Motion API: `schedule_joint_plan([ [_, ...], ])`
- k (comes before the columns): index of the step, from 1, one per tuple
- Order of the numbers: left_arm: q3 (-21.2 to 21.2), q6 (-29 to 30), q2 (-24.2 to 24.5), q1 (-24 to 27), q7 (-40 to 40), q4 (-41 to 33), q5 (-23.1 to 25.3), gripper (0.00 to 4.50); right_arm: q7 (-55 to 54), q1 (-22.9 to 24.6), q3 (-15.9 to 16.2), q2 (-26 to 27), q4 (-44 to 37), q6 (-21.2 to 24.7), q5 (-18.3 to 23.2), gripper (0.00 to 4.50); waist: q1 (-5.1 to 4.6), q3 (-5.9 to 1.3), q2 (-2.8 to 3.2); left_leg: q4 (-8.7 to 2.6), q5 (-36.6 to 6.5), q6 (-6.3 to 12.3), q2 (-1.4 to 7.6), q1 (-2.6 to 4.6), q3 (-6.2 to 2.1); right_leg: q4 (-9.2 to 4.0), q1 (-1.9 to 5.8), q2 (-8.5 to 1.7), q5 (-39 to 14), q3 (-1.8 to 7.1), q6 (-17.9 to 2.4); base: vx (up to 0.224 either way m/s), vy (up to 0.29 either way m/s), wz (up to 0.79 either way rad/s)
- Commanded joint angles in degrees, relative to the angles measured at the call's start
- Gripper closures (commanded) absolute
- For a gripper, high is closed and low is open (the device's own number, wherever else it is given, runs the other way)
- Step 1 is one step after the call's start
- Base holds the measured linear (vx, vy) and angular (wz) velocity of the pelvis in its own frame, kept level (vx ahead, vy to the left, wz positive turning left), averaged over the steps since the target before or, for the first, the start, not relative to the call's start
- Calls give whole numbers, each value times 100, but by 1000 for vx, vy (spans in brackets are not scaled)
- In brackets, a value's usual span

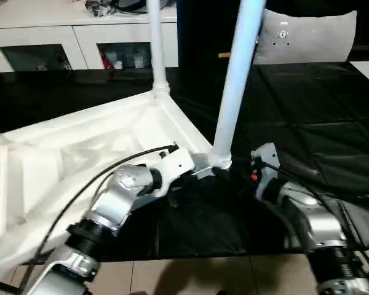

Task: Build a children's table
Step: Rotate leg to tighten

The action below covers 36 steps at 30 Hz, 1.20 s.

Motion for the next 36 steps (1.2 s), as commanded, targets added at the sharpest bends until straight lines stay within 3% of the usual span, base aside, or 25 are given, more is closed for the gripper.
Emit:
schedule_joint_plan([
  [1, -174, -228, 179, -53, -305, 65, 53, 450, 261, -51, -37, -151, -134, -117, 130, 5, 49, -374, -10, -301, -687, 621, 103, -46, 39, -325, 407, -335, -799, 301, -1179, 0, 0, 0],
  [6, -289, -870, 531, -20, -1071, 150, -148, 450, 1232, -92, 18, -733, -412, -129, 308, 5, 99, -365, -15, -308, -815, 542, 105, -33, 45, -346, 405, -332, -1096, 300, -1083, 0, 0, 0],
  [7, -309, -981, 604, -20, -1261, 171, -197, 450, 1470, -108, 60, -859, -429, -210, 312, 5, 143, -381, -37, -299, -775, 567, 108, -39, 41, -336, 421, -341, -1100, 300, -1057, 0, 0, 0],
  [10, -323, -1041, 659, -36, -1361, 201, -197, 450, 1571, -137, 92, -930, -395, -412, 249, 5, 202, -379, -28, -290, -682, 588, 128, -25, 58, -308, 384, -334, -942, 313, -1116, 0, 0, 0],
  [12, -426, -1405, 827, -103, -1730, 281, -231, 450, 1964, -254, 227, -1068, -310, -443, 301, 5, 228, -381, -74, -291, -688, 603, 120, -33, 57, -307, 397, -333, -1008, 302, -1112, 0, 0, 0],
  [13, -525, -1676, 948, -157, -2042, 310, -278, 450, 2323, -355, 360, -1144, -262, -380, 378, 5, 247, -380, -61, -284, -701, 612, 118, -33, 57, -304, 391, -333, -1074, 304, -1104, 0, 0, 0],
  [20, -558, -1879, 945, -216, -2269, 330, -353, 450, 2672, -502, 534, -1106, -90, -366, 381, 68, 349, -363, -55, -295, -915, 448, 154, -6, 58, -301, 348, -351, -1365, 323, -1079, 0, 0, 0],
  [21, -571, -1932, 939, -232, -2312, 352, -368, 450, 2726, -533, 574, -1110, -35, -397, 364, 77, 353, -363, -87, -295, -925, 442, 151, -8, 60, -306, 353, -353, -1392, 324, -1058, 0, 0, 0],
  [25, -635, -2040, 944, -234, -2445, 334, -407, 450, 2921, -606, 692, -1124, 65, -404, 361, 122, 384, -353, -97, -294, -939, 406, 139, -20, 60, -328, 352, -370, -1745, 324, -916, 0, 0, 0],
  [36, -657, -2144, 915, -226, -2486, 407, -376, 450, 3162, -663, 830, -1088, 169, -340, 364, 217, 431, -372, -118, -275, -724, 439, 138, -36, 61, -290, 353, -360, -1543, 323, -918, 0, 0, 0],
])
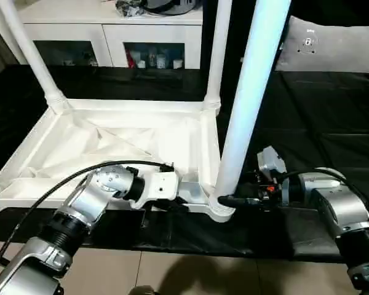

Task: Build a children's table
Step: Rotate leg to tighten

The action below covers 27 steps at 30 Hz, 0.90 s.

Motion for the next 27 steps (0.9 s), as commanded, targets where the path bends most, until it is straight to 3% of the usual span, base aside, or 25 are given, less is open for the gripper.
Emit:
schedule_joint_plan([
  [1, -185, -186, -24, -87, -188, -35, 83, 450, 38, -123, 32, 4, 51, 64, 18, 225, -24, -385, -93, -355, -714, 467, 131, -43, 51, -391, 348, -336, -1599, 311, -901, 0, 0, 0],
  [4, -182, -203, -29, -91, -175, -16, 88, 450, 87, -108, 60, 29, 48, 105, 47, 251, -22, -387, -85, -358, -737, 443, 137, -41, 45, -394, 347, -335, -1635, 311, -883, 0, 0, 0],
  [13, -90, 68, -92, -57, -158, -94, -53, 450, 47, 101, 31, 137, -216, 309, 250, 256, -14, -392, -85, -355, -694, 445, 143, -34, 49, -383, 345, -334, -1514, 315, -929, 0, 0, 0],
  [14, -24, 276, -156, -15, -126, -198, -174, 450, -98, 206, -21, 230, -359, 383, 333, 256, -10, -396, -61, -355, -700, 436, 146, -32, 46, -380, 345, -336, -1506, 316, -933, 0, 0, 0],
  [15, 2, 367, -210, -5, -55, -243, -199, 450, -312, 212, -22, 301, -368, 495, 279, 256, -21, -395, -73, -358, -696, 432, 147, -39, 46, -378, 352, -336, -1488, 315, -937, 0, 0, 0],
  [16, 18, 423, -245, 0, -6, -271, -212, 450, -458, 212, -21, 347, -369, 571, 237, 256, -12, -395, -40, -359, -707, 420, 146, -36, 37, -380, 346, -336, -1498, 312, -937, 0, 0, 0],
  [19, 99, 1019, -541, -28, 532, -393, -126, 450, -1664, 120, -31, 786, -202, 776, -211, 256, -98, -354, -57, -399, -930, 205, 109, -37, 37, -441, 354, -326, -1992, 291, -763, 0, 0, 0],
  [20, 111, 1200, -634, -38, 669, -428, -105, 450, -2089, 58, -87, 962, -117, 902, -304, 257, -150, -343, -12, -410, -1075, 131, 90, -24, 21, -472, 353, -334, -2279, 277, -676, 0, 0, 0],
  [21, 111, 1200, -634, -38, 669, -428, -105, 450, -2089, 58, -87, 962, -117, 902, -304, 257, -188, -333, -22, -416, -1161, 118, 85, -23, 23, -506, 345, -323, -2396, 268, -632, 0, 0, 0],
  [23, 146, 1701, -934, -93, 1156, -484, 23, 450, -3110, -107, -186, 1404, 64, 1233, -545, 257, -320, -333, -26, -421, -1275, 56, 70, -32, 3, -520, 359, -315, -2512, 255, -549, 0, 0, 0],
  [27, 221, 2247, -1377, -213, 1862, -428, 176, 450, -4265, -334, -385, 1993, 291, 1565, -696, 257, -459, -332, -10, -407, -1335, 70, 37, -28, -7, -554, 344, -302, -2532, 240, -538, 0, 0, 0],
])
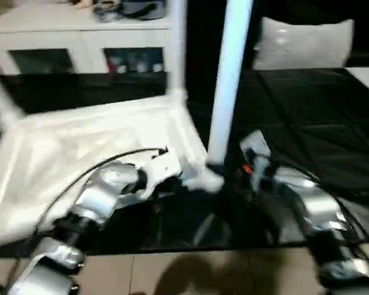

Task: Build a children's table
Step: Rotate leg to tighten

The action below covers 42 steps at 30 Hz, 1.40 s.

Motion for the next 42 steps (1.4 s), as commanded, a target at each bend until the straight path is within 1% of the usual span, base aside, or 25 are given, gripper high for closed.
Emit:
schedule_joint_plan([
  [1, -317, 108, -529, -173, 175, -330, -95, 450, -718, -144, 183, 480, 409, 397, -73, 257, 29, -320, -3, -423, -1328, 123, 38, -62, 7, -550, 320, -309, -2450, 246, -597, 0, 0, 0],
  [2, -304, 178, -584, -188, 263, -322, -69, 450, -862, -170, 154, 547, 436, 425, -94, 257, 6, -324, -2, -421, -1294, 126, 39, -62, 7, -536, 323, -296, -2358, 246, -631, 0, 0, 0],
  [3, -288, 284, -744, -233, 502, -289, 18, 450, -1117, -248, 82, 706, 599, 303, -95, 257, 3, -325, 1, -422, -1297, 136, 42, -56, 10, -542, 316, -301, -2340, 249, -637, 0, 0, 0],
  [4, -267, 366, -913, -278, 726, -270, 86, 450, -1368, -318, 4, 873, 786, -2, -106, 201, -5, -326, 4, -418, -1307, 153, 42, -53, 9, -546, 314, -303, -2327, 245, -654, 0, 0, 0],
  [5, -262, 384, -939, -281, 765, -275, 104, 450, -1410, -327, -15, 908, 819, -70, -105, 201, -9, -332, 16, -413, -1287, 166, 46, -64, 16, -537, 310, -312, -2246, 255, -676, 0, 0, 0],
  [6, -259, 395, -953, -282, 787, -280, 116, 450, -1433, -332, -26, 929, 837, -111, -104, 187, -3, -344, 11, -409, -1245, 177, 43, -67, 13, -535, 318, -315, -2174, 253, -689, 0, 0, 0],
  [8, -263, 453, -901, -257, 790, -351, 180, 450, -1413, -298, -58, 940, 772, -101, -127, 170, 33, -359, 14, -406, -1081, 241, 65, -71, 13, -487, 329, -305, -1760, 272, -815, 0, 0, 0],
  [9, -265, 418, -823, -245, 755, -359, 204, 450, -1324, -252, -66, 891, 703, -112, -124, 170, 43, -360, 18, -409, -1032, 256, 70, -85, 9, -467, 341, -305, -1645, 278, -849, 0, 0, 0],
  [10, -267, 410, -782, -238, 749, -368, 215, 450, -1289, -226, -77, 871, 663, -120, -127, 147, 65, -366, 24, -405, -966, 279, 77, -80, 14, -444, 343, -302, -1438, 283, -911, 0, 0, 0],
  [11, -272, 351, -725, -233, 717, -352, 226, 450, -1233, -199, -86, 834, 634, -139, -118, 142, 75, -369, 23, -402, -923, 301, 73, -86, 19, -427, 353, -307, -1306, 285, -960, 0, 0, 0],
  [14, -271, 73, -484, -212, 567, -264, 265, 450, -939, -82, -113, 605, 545, -339, -90, 124, 90, -360, 17, -408, -988, 333, 68, -95, 23, -441, 367, -316, -1371, 285, -929, 0, 0, 0],
  [15, -241, 49, -422, -213, 520, -244, 251, 450, -774, -37, -115, 499, 495, -402, -61, 102, 97, -359, 28, -410, -994, 329, 69, -94, 20, -444, 368, -320, -1401, 283, -926, 0, 0, 0],
  [16, -211, -80, -293, -211, 377, -207, 222, 450, -372, 64, -117, 280, 357, -476, 53, 97, 104, -357, 23, -410, -1041, 335, 69, -88, 20, -455, 378, -314, -1459, 277, -887, 0, 0, 0],
  [19, -209, -242, -76, -195, 118, -170, 187, 450, 199, 207, -101, -103, 144, -545, 183, 86, 166, -353, 22, -407, -1049, 400, 85, -82, 27, -458, 364, -316, -1516, 287, -881, 0, 0, 0],
  [21, -248, -418, 45, -185, -70, -134, 168, 450, 527, 239, -90, -350, 108, -621, 193, 59, 200, -352, 6, -405, -1065, 403, 86, -73, 33, -467, 360, -316, -1579, 287, -880, 0, 0, 0],
  [22, -261, -461, 99, -182, -155, -116, 151, 450, 665, 241, -82, -475, 119, -674, 168, 53, 227, -348, 14, -405, -1054, 398, 93, -68, 35, -463, 346, -322, -1592, 292, -899, 0, 0, 0],
  [24, -290, -641, 189, -194, -290, -60, 113, 450, 1012, 257, -27, -716, 110, -769, 143, 53, 243, -350, 1, -399, -1006, 401, 89, -75, 40, -452, 354, -317, -1580, 291, -907, 0, 0, 0],
  [26, -365, -913, 350, -186, -665, -23, 12, 450, 1702, 301, 106, -1105, -58, -840, 229, 53, 268, -354, -15, -386, -945, 460, 90, -82, 41, -445, 362, -322, -1562, 289, -901, 0, 0, 0],
  [29, -440, -1171, 478, -165, -994, -19, -47, 450, 2101, 278, 160, -1310, -78, -940, 291, 53, 295, -363, -25, -375, -823, 546, 103, -91, 41, -413, 358, -324, -1405, 292, -969, 0, 0, 0],
  [33, -532, -1557, 673, -122, -1543, -40, -193, 450, 2663, 205, 238, -1533, -15, -1119, 414, 53, 350, -360, -16, -378, -864, 543, 118, -71, 50, -428, 338, -326, -1553, 290, -980, 0, 0, 0],
  [35, -610, -1704, 762, -133, -1722, -15, -171, 450, 2920, 159, 262, -1584, -4, -1108, 506, 89, 375, -360, -9, -384, -916, 539, 134, -62, 48, -418, 329, -324, -1553, 294, -1002, 0, 0, 0],
  [36, -656, -1784, 800, -144, -1806, 5, -157, 450, 3052, 142, 287, -1604, -15, -1122, 542, 89, 389, -356, -50, -387, -928, 538, 136, -64, 50, -409, 330, -327, -1578, 295, -1008, 0, 0, 0],
  [39, -739, -1942, 849, -180, -1960, 63, -142, 450, 3386, 124, 394, -1650, -62, -1032, 626, 109, 413, -355, -45, -384, -907, 514, 139, -66, 52, -411, 327, -337, -1608, 300, -994, 0, 0, 0],
  [40, -760, -1968, 839, -189, -1998, 66, -149, 450, 3535, 134, 470, -1662, -104, -932, 658, 121, 427, -356, -70, -387, -889, 513, 137, -70, 53, -411, 335, -340, -1640, 301, -973, 0, 0, 0],
  [42, -766, -1981, 828, -192, -2017, 68, -152, 450, 3622, 142, 517, -1674, -127, -871, 676, 138, 451, -359, -64, -379, -843, 525, 137, -70, 56, -403, 333, -339, -1633, 303, -967, 0, 0, 0],
])
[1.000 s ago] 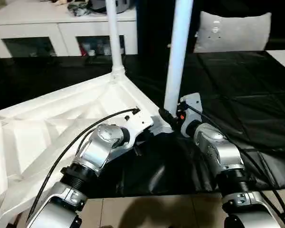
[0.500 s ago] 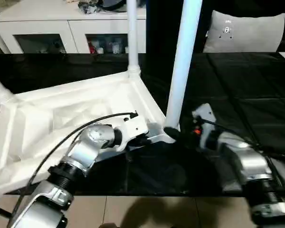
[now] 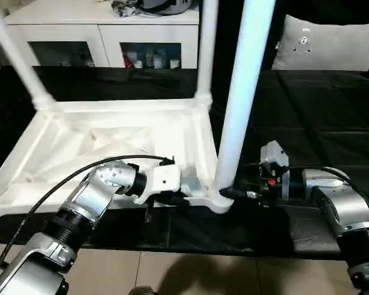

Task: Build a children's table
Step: Rotate leg to tighten

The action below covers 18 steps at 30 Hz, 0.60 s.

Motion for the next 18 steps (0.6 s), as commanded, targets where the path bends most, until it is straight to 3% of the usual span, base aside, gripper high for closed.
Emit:
schedule_joint_plan([
  [1, -216, -174, -10, -89, -197, -56, 75, 450, 194, -97, 124, -62, -184, 151, 72, 143, -25, -387, -77, -361, -821, 515, 137, -33, 49, -411, 348, -336, -1659, 311, -935, 0, 0, 0],
  [12, -227, -274, -30, -79, -245, 2, 66, 450, 439, -56, 198, -87, -239, 384, 205, 240, 36, -396, -87, -356, -730, 453, 134, -38, 47, -404, 346, -335, -1686, 309, -857, 0, 0, 0],
  [18, -82, -85, -112, -9, -212, -109, -146, 450, 434, 51, 235, -71, -373, 598, 314, 246, 39, -399, -71, -356, -745, 435, 136, -36, 45, -395, 347, -330, -1619, 310, -896, 0, 0, 0],
])
